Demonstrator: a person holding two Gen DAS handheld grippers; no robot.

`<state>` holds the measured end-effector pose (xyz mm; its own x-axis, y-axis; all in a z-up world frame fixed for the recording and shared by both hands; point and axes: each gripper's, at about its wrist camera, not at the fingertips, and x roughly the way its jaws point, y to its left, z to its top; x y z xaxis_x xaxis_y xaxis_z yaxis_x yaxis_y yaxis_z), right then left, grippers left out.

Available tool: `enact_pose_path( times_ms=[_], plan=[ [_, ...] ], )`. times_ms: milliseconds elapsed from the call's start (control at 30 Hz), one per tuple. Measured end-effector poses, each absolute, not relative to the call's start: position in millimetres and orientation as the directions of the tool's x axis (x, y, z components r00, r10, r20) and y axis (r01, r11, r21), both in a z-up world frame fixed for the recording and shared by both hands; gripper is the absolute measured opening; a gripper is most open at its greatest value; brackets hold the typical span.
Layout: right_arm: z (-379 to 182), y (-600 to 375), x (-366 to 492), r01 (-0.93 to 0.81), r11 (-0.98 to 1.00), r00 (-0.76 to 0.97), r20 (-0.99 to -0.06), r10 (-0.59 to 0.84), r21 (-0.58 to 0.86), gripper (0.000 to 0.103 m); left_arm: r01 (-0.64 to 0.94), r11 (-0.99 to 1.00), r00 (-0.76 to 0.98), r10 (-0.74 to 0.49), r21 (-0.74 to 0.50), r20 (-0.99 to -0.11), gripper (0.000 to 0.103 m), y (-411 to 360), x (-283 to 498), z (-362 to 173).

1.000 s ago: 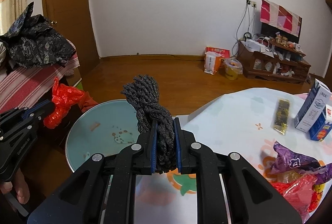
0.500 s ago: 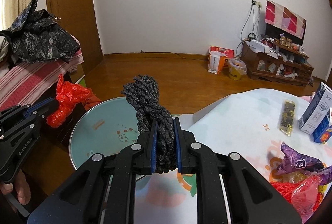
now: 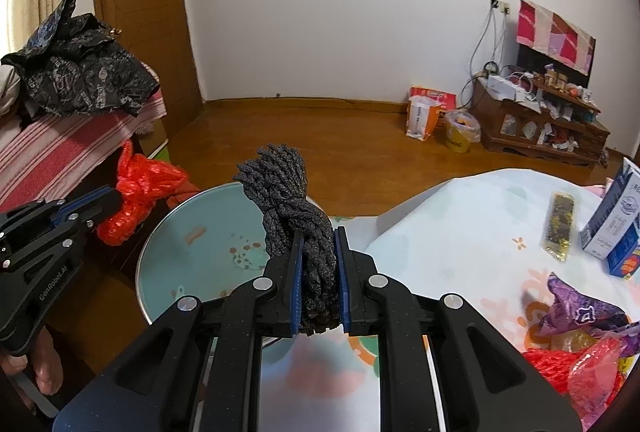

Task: Collect trash
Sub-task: 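Open both grippers over the bin, dropping red bag and rope, then grasp the pink clear plastic bag on the table with right gripper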

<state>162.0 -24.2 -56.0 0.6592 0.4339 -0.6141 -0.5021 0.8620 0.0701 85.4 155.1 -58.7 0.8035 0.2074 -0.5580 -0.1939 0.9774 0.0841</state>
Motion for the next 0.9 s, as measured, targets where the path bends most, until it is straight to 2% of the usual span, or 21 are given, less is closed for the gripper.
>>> enact_pose_path(
  times_ms=[33, 67, 133, 267, 533, 700, 900],
  plan=[
    [-57, -23, 162, -0.51, 0.857, 0.654, -0.617, 0.438, 0.068, 0.023, -0.191, 0.978, 0.803, 0.201, 0.078, -0.561, 0.009, 155, 86, -59],
    [-58, -21, 161, -0.514, 0.855, 0.652, -0.617, 0.441, 0.068, 0.035, -0.184, 0.98, 0.802, 0.193, 0.073, -0.565, 0.016, 154, 86, -59],
    [-59, -19, 160, -0.525, 0.848, 0.644, -0.618, 0.451, 0.072, 0.048, -0.178, 0.981, 0.803, 0.19, 0.077, -0.564, 0.026, 151, 86, -60],
    [-61, -17, 159, -0.526, 0.848, 0.642, -0.622, 0.449, 0.068, 0.049, -0.175, 0.981, 0.803, 0.189, 0.079, -0.566, 0.043, 149, 86, -61],
    [-49, -51, 143, -0.466, 0.884, 0.695, -0.603, 0.391, 0.036, 0.05, -0.163, 0.985, 0.78, 0.167, 0.062, -0.604, 0.058, 140, 87, -73],
    [-36, -113, 112, -0.363, 0.932, 0.765, -0.568, 0.303, 0.007, 0.055, -0.081, 0.995, 0.765, 0.103, 0.062, -0.636, 0.061, 105, 86, -91],
    [-36, -202, 66, -0.152, 0.986, 0.837, -0.539, 0.093, -0.066, 0.066, 0.042, 0.995, 0.759, 0.026, 0.089, -0.651, 0.062, 53, 73, -106]
  ],
)
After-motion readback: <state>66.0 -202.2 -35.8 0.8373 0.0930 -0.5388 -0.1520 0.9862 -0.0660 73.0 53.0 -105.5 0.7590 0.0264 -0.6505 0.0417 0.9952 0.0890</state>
